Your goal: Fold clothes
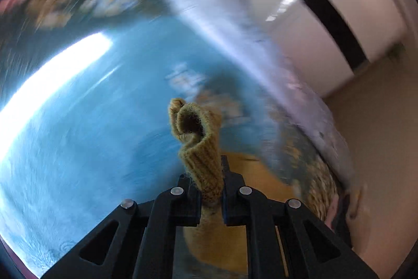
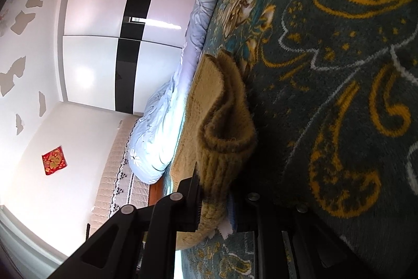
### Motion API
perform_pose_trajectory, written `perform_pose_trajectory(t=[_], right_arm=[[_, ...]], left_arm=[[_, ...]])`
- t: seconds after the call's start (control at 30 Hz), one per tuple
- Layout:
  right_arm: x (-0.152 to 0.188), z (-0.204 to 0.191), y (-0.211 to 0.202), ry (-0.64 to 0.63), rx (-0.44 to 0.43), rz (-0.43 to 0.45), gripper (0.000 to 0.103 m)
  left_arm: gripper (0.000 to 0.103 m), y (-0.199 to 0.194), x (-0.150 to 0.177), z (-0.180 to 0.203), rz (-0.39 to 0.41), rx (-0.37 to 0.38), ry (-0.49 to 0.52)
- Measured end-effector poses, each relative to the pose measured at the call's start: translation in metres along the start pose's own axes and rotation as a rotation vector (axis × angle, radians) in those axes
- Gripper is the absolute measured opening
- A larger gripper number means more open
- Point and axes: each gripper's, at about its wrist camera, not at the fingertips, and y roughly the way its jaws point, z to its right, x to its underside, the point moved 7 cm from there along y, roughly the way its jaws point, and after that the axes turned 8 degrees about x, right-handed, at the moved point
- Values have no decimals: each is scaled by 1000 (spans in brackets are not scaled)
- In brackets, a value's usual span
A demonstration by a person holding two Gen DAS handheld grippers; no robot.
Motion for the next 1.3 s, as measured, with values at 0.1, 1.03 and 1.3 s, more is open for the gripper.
perform_pose_trajectory(t=[0.1,1.03,1.3], right_arm=[[2,3,-1,6,-6,-6,19],[13,37,-55,28,42,69,26],[17,21,-85,-54,41,145,27]], left_arm=[[11,-18,11,89,48,89,240],[42,47,266,216,-414,304,613],[55,1,184,162,-166,195,583]])
